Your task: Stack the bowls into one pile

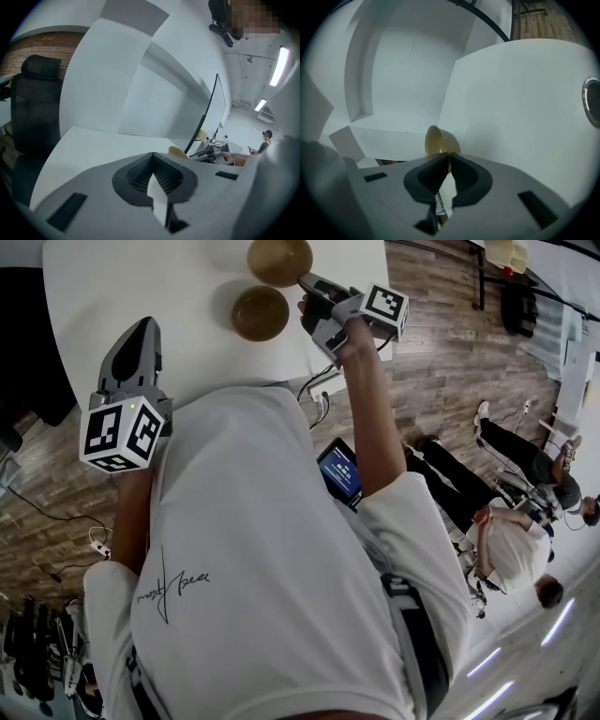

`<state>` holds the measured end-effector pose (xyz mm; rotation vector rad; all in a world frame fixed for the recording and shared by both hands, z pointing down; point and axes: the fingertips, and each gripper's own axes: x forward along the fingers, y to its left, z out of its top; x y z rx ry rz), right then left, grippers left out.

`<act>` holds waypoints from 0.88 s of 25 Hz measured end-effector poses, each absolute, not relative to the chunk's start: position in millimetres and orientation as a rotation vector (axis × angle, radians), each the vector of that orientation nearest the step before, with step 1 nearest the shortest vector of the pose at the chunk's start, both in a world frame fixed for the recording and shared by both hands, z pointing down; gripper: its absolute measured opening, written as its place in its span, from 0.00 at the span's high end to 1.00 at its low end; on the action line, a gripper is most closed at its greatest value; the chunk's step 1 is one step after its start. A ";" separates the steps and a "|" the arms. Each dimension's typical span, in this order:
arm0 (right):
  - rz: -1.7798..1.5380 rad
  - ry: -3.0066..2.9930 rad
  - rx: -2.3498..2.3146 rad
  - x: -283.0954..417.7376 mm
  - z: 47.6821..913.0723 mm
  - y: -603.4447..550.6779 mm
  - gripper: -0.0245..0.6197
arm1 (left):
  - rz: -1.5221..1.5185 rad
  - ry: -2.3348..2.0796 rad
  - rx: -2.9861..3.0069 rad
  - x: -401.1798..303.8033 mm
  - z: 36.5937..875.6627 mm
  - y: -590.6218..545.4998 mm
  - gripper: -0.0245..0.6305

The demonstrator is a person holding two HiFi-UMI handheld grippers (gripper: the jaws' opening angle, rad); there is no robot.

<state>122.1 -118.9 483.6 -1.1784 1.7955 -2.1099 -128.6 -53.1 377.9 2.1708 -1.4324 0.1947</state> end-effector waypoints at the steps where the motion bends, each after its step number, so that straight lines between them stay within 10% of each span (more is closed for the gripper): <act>1: -2.112 1.792 -1.175 122.2 484.2 -119.4 0.92 | 0.194 -1.429 2.172 -127.7 378.5 -55.5 0.95; 22: -2.149 1.766 -1.175 121.5 487.5 -110.6 0.92 | 0.183 -1.384 2.177 -119.7 383.1 -79.2 0.95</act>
